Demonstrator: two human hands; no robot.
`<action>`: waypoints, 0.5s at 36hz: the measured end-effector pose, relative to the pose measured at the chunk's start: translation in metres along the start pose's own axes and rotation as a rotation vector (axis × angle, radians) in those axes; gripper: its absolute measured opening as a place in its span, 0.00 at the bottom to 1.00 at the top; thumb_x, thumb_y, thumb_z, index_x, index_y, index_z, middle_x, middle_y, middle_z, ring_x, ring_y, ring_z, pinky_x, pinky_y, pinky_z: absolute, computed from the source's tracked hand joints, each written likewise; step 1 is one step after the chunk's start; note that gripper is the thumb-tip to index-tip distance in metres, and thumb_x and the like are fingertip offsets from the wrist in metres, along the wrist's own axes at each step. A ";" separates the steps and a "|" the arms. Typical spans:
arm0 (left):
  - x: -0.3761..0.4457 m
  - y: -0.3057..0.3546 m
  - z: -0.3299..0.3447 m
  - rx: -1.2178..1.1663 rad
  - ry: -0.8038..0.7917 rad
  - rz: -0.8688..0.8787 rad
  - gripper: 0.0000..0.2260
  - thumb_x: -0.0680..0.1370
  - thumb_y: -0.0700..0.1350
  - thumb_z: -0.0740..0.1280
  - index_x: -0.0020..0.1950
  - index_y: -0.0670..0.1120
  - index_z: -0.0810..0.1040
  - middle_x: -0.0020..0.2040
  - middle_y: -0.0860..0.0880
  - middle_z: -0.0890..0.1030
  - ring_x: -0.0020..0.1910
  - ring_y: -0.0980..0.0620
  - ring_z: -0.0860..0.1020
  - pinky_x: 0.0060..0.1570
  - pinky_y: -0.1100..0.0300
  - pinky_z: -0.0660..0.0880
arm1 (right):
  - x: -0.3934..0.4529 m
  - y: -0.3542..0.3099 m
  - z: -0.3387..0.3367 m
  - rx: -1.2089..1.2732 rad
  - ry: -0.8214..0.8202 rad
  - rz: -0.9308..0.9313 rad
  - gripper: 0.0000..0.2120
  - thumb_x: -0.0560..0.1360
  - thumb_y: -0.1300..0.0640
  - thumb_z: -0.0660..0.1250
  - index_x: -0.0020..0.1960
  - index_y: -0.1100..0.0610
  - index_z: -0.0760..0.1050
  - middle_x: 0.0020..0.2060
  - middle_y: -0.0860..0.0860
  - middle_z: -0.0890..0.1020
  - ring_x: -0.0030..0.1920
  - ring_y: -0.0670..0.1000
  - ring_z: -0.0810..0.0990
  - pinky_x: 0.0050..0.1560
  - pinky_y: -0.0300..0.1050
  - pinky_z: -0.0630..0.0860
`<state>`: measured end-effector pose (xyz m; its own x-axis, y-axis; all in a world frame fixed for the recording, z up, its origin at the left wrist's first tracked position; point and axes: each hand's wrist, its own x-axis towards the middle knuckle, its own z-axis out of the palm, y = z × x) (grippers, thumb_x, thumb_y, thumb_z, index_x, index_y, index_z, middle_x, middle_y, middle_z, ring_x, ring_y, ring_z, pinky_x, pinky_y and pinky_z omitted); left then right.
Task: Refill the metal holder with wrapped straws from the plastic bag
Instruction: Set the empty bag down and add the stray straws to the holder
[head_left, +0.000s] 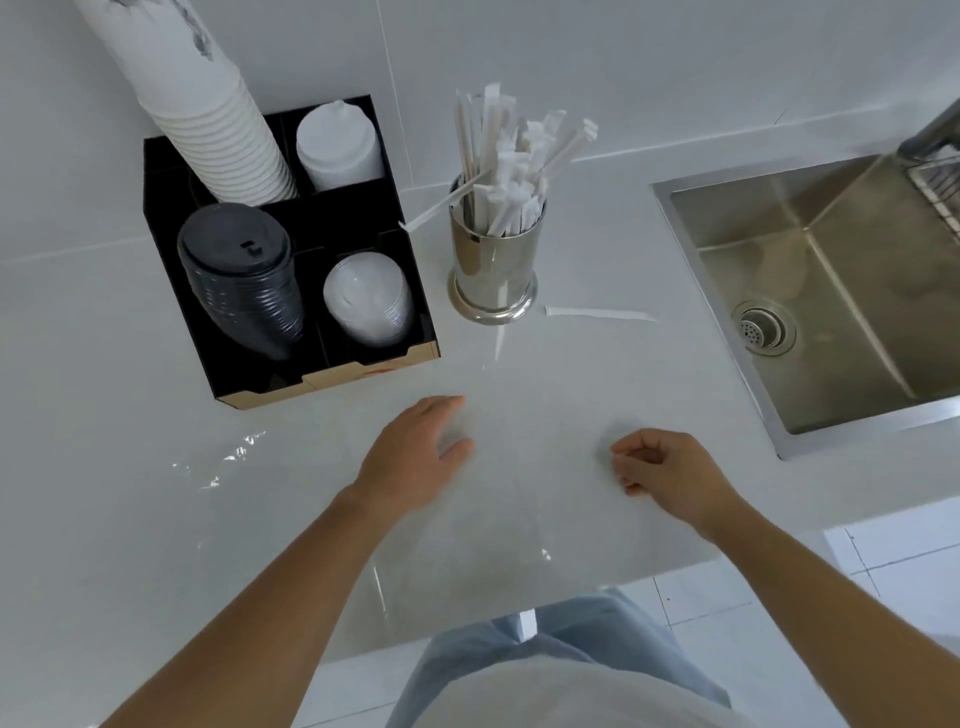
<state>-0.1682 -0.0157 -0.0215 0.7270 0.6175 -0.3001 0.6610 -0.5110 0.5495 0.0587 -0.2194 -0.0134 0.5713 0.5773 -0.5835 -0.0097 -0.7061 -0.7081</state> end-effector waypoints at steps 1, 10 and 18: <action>0.000 0.004 -0.001 -0.022 -0.007 -0.008 0.23 0.79 0.51 0.64 0.73 0.50 0.67 0.72 0.53 0.69 0.70 0.52 0.68 0.69 0.60 0.62 | 0.005 -0.003 -0.003 -0.003 0.014 -0.008 0.03 0.73 0.63 0.72 0.43 0.57 0.82 0.34 0.57 0.84 0.34 0.53 0.82 0.46 0.54 0.83; 0.068 0.062 0.004 -0.018 -0.012 0.012 0.16 0.79 0.49 0.63 0.67 0.50 0.75 0.63 0.52 0.76 0.62 0.51 0.74 0.62 0.56 0.70 | 0.085 -0.036 -0.059 -0.287 0.126 -0.153 0.02 0.75 0.56 0.70 0.47 0.50 0.81 0.42 0.51 0.83 0.42 0.53 0.82 0.37 0.38 0.76; 0.130 0.097 0.024 0.059 0.039 0.063 0.17 0.78 0.43 0.63 0.67 0.45 0.74 0.65 0.49 0.75 0.56 0.45 0.77 0.55 0.52 0.74 | 0.145 -0.050 -0.081 -0.592 0.162 -0.284 0.12 0.76 0.58 0.67 0.59 0.54 0.80 0.50 0.53 0.80 0.46 0.53 0.78 0.49 0.42 0.72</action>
<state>-0.0047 0.0007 -0.0263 0.7608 0.6048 -0.2352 0.6245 -0.5837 0.5189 0.2085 -0.1337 -0.0303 0.6017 0.7371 -0.3075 0.5837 -0.6686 -0.4606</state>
